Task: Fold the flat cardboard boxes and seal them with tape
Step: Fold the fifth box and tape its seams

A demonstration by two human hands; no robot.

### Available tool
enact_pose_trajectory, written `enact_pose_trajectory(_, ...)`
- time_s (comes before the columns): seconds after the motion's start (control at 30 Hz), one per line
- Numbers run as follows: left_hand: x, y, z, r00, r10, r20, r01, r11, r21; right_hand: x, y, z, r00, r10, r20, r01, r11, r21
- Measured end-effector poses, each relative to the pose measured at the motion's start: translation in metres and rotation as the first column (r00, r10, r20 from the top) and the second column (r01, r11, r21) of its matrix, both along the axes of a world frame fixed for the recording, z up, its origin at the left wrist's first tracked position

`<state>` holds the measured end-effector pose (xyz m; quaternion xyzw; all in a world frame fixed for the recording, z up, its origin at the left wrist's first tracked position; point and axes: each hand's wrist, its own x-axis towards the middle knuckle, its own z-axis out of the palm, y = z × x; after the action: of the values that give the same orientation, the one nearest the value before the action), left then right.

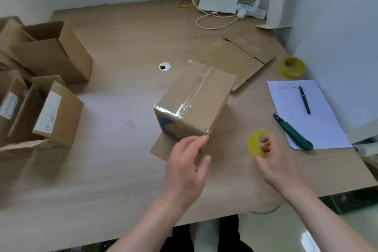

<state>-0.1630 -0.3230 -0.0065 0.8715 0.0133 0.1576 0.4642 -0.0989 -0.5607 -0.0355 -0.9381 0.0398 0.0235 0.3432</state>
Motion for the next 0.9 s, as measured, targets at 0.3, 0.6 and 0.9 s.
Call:
enact_pose_trajectory(0.3, 0.1, 0.128, -0.003, 0.927, -0.15, -0.344, 0.285, 0.877, 0.386, 0.005, 0.003, -0.015, 0.993, 0.014, 0.12, 0.034, 0.919, -0.392)
enact_pose_trajectory(0.6, 0.085, 0.106, -0.023, 0.948, -0.109, -0.3, 0.228, 0.89, 0.395, 0.015, 0.095, 0.009, 0.818, 0.403, 0.411, -0.344, 0.915, -0.212)
enact_pose_trajectory(0.9, 0.087, 0.126, -0.027, 0.93, -0.254, -0.266, 0.333, 0.888, 0.316, 0.035, 0.073, -0.009, 0.623, 0.613, 0.485, -0.545, 0.786, -0.294)
